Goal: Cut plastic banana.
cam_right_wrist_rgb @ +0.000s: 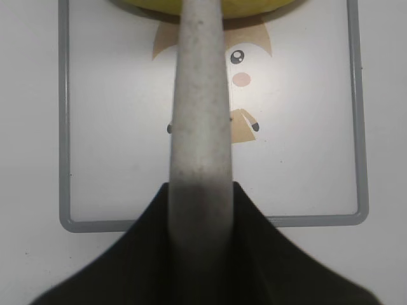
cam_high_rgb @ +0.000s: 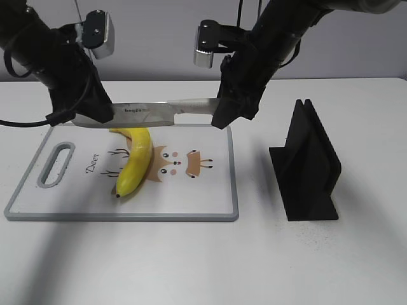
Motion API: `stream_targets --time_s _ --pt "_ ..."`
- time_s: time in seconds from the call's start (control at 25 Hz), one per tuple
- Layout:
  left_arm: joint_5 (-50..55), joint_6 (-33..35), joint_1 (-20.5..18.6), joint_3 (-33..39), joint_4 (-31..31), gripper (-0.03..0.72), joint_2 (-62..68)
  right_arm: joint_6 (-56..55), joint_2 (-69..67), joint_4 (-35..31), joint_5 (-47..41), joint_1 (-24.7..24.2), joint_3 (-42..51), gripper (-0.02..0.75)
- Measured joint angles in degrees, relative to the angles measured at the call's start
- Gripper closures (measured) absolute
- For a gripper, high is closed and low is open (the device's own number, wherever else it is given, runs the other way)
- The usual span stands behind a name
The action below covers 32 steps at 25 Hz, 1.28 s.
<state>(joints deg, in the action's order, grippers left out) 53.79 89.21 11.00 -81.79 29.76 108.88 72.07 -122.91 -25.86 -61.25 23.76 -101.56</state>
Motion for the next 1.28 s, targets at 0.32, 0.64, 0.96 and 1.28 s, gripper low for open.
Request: stream_targets --time_s 0.32,0.64,0.96,1.28 --pt "0.9 -0.8 0.0 0.0 -0.1 0.667 0.9 0.7 0.0 0.3 0.3 0.0 -0.1 0.555" --pt "0.5 -0.8 0.0 0.0 -0.1 0.673 1.3 0.9 0.0 0.7 0.6 0.0 -0.1 0.555" --pt "-2.8 -1.0 2.5 0.0 -0.7 0.680 3.9 -0.4 -0.5 4.2 0.4 0.0 -0.1 0.555" --pt "-5.7 -1.0 2.6 0.0 -1.0 0.680 8.4 -0.8 -4.6 4.6 2.6 0.0 -0.3 0.555"
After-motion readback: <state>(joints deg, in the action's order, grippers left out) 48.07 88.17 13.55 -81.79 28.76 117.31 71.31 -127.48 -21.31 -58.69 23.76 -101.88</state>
